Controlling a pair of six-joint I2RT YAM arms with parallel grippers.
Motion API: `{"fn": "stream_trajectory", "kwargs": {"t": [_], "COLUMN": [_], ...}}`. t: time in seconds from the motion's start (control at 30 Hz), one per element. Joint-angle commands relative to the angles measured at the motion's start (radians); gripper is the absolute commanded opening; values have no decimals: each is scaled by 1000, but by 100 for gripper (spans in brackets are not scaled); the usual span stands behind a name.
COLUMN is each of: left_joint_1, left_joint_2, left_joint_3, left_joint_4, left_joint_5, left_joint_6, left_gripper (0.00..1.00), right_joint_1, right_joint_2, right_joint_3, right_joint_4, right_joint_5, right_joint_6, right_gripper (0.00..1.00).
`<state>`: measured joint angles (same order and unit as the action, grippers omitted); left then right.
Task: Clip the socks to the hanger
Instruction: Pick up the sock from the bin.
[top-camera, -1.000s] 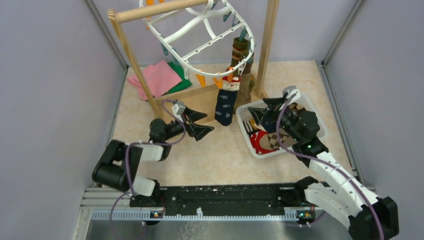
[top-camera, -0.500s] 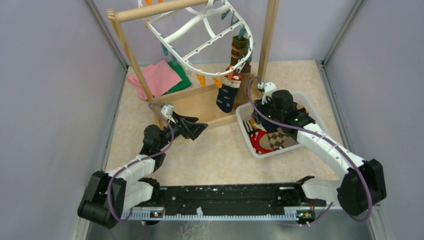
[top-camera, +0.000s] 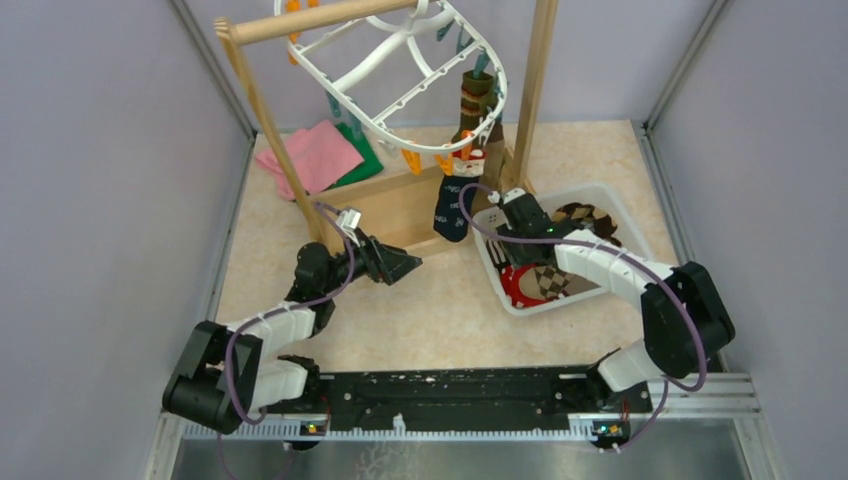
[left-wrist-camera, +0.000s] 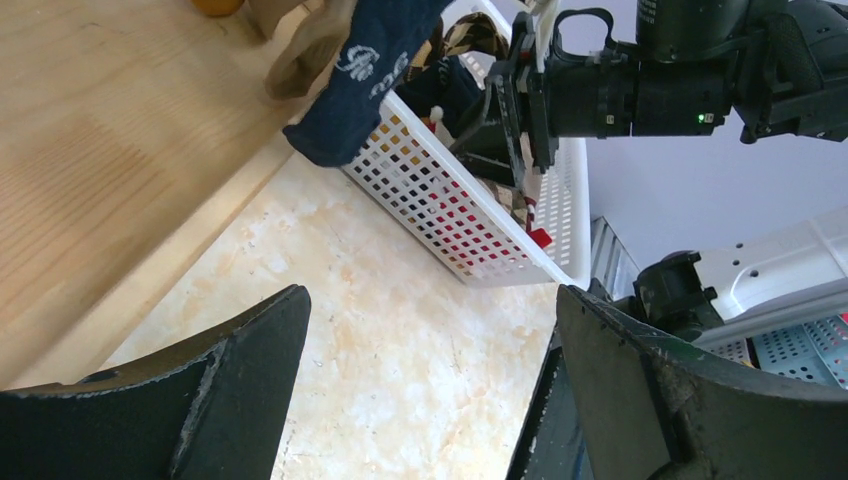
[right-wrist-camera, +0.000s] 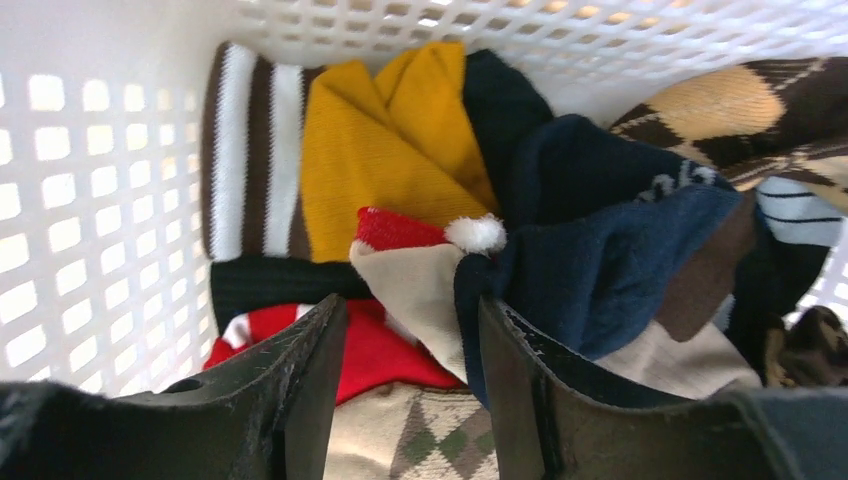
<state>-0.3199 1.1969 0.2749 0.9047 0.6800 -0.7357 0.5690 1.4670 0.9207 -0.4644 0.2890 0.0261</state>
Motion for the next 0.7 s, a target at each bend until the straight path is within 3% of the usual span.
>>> {"fn": "stream_trajectory", "kwargs": {"t": [0.0,0.2,0.3,0.5,0.67], "left_joint_1": [-2,-2,-4,-21,-101], "left_joint_2": [13,16,22,31,32], "left_joint_3": [36,26,25,30,17], "left_joint_4": [52,117,156,216,364], "left_joint_5": [39,67,84,118,146], "left_joint_6": [-22,-55,-80,-124,-102], "left_gripper": [98,97,96,91,86], "right_joint_1": [8,9,9,8,7], "right_joint_2": [14,-85,-137,-218,-469], "right_joint_3": [50,22,-2,-11,-80], "right_joint_4": [-9,35,66,82,240], "right_joint_5": [128,61,50,47,-24], "right_joint_6": [3,27,28,42,48], "right_gripper": [48,23,0,0,0]}}
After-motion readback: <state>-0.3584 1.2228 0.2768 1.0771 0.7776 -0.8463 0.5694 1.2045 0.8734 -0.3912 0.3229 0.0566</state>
